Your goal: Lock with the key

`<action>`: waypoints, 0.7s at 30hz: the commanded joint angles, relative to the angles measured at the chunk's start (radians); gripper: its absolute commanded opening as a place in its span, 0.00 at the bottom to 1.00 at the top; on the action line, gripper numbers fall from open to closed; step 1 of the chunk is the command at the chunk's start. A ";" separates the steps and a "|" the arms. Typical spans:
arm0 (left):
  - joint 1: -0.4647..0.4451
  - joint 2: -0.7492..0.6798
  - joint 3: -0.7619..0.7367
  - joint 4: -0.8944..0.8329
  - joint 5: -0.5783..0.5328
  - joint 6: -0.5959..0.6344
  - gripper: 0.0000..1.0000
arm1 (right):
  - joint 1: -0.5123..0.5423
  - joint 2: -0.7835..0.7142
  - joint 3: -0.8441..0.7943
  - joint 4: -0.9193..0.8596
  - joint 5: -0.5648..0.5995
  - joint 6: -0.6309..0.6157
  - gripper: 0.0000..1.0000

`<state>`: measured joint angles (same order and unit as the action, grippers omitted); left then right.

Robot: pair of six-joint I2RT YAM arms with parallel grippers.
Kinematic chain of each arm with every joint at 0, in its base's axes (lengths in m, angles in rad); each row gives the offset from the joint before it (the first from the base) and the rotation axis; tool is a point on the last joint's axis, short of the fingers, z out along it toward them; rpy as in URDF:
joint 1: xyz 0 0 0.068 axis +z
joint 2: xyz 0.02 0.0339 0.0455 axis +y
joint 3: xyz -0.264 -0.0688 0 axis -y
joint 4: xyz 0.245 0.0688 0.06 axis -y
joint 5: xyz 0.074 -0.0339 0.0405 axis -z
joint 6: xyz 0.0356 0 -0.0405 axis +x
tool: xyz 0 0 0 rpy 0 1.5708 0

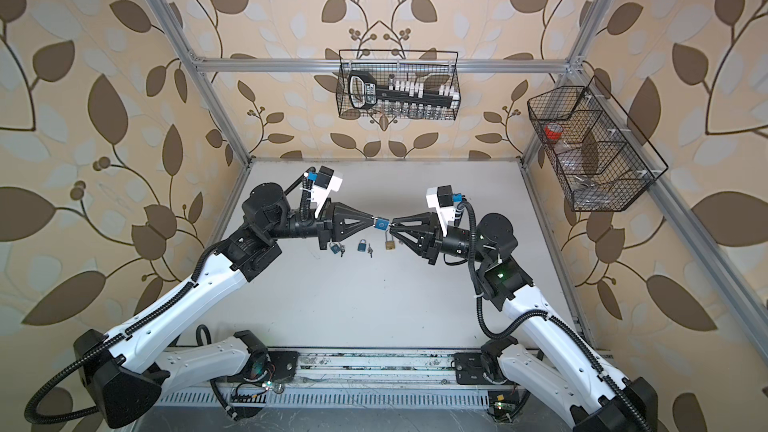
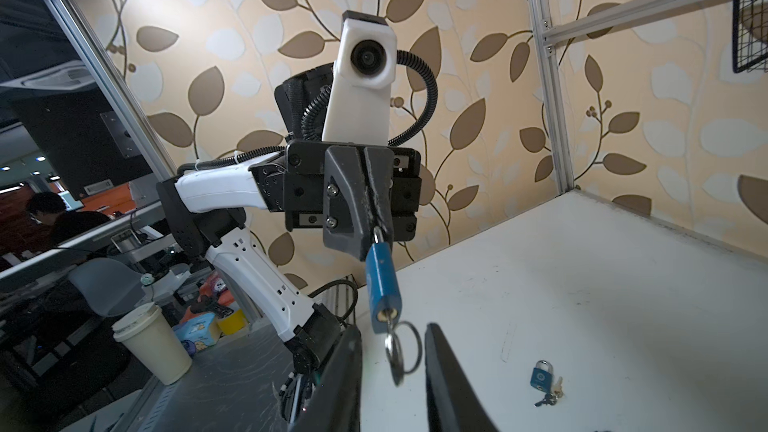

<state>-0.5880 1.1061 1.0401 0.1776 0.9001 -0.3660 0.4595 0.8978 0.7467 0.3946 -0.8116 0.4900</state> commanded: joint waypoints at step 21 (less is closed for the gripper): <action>0.118 -0.057 0.036 0.016 0.086 0.025 0.00 | -0.004 -0.040 -0.017 0.032 -0.006 -0.001 0.00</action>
<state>-0.5377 1.0981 1.0397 0.1623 0.9363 -0.3576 0.4580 0.8871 0.7448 0.4080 -0.8116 0.5041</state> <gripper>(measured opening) 0.049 0.048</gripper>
